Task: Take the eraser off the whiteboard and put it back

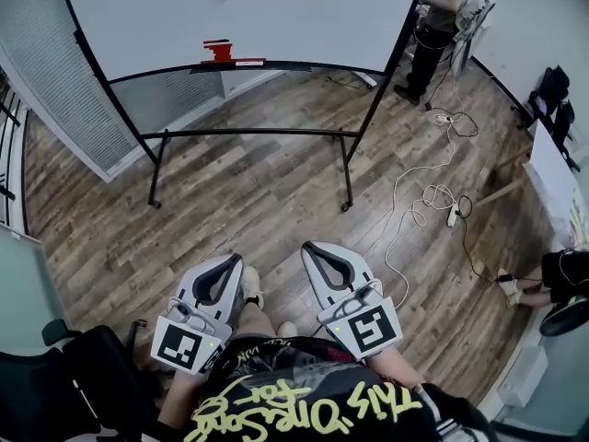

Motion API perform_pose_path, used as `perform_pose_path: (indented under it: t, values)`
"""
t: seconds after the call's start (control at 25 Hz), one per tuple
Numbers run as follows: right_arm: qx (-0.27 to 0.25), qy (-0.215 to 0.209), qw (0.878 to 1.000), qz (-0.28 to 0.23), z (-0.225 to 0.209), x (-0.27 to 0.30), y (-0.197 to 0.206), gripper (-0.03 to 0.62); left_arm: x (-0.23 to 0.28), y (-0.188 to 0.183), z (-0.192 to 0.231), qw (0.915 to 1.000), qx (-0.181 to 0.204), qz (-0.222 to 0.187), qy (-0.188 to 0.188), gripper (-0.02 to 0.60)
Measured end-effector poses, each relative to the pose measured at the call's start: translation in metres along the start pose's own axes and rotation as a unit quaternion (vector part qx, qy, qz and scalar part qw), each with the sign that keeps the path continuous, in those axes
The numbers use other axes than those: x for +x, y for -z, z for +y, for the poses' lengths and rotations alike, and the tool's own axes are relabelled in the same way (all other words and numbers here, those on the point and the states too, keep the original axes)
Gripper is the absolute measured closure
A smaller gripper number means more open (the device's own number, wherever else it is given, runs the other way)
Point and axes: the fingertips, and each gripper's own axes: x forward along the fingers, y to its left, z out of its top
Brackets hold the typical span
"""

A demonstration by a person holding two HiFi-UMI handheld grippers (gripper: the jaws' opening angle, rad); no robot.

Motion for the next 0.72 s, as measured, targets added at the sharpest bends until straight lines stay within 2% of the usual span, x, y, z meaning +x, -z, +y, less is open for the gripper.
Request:
perform_pose_path:
  t: [0.24,0.72]
  values:
    - [-0.009,0.009,1.0,-0.002,-0.021,0.035,0.001,0.583,0.025,-0.001,0.032,0.9999,0.004,-0.002,0.011,0.575]
    - [-0.016,0.002,1.0,0.001,-0.052,0.133,-0.004,0.583,0.071,-0.008,0.126,0.9999,-0.001,0.009,0.013,0.575]
